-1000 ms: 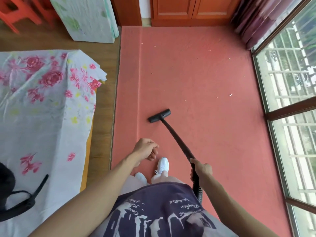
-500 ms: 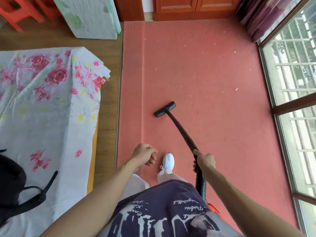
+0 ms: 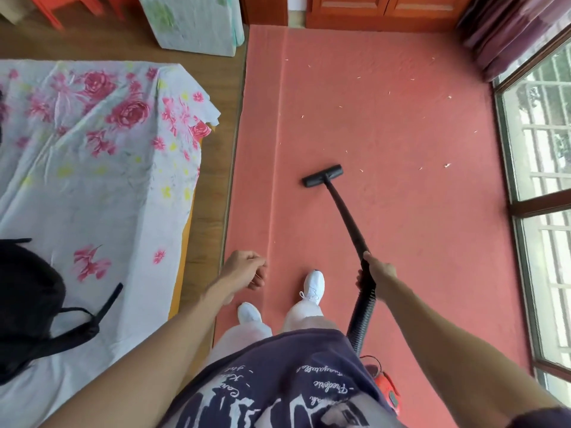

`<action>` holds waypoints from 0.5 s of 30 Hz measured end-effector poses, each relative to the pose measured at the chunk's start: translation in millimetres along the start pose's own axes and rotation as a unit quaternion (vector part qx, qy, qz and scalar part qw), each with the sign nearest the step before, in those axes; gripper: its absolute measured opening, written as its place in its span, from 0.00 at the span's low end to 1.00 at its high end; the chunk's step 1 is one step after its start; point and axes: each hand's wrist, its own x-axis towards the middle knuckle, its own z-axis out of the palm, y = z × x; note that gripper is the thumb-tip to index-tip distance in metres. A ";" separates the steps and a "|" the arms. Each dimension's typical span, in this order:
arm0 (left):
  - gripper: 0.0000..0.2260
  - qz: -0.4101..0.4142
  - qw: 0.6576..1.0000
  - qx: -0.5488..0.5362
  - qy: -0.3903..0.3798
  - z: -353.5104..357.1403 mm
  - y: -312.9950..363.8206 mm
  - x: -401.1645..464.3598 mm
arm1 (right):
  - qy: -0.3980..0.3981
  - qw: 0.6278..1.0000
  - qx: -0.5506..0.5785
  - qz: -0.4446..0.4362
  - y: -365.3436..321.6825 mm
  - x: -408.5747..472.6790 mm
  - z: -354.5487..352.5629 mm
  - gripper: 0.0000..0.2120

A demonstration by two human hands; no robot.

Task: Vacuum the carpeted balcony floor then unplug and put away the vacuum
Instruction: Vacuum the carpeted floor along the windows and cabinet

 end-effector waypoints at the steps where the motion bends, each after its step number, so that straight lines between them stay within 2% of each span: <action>1: 0.08 -0.006 1.000 0.000 0.002 -4.7 -5.4 -1.0 | -0.007 1.000 -0.013 -0.002 -8.4 6.8 6.0 0.12; 7: 0.08 -0.034 0.999 0.024 -0.011 -8.7 -31.9 -2.9 | -0.009 1.000 -0.020 0.010 -6.2 3.8 18.1 0.10; 15: 0.08 -0.001 0.998 0.034 -0.056 6.8 -8.9 7.8 | 0.036 0.996 0.006 0.087 94.3 -46.5 -42.4 0.11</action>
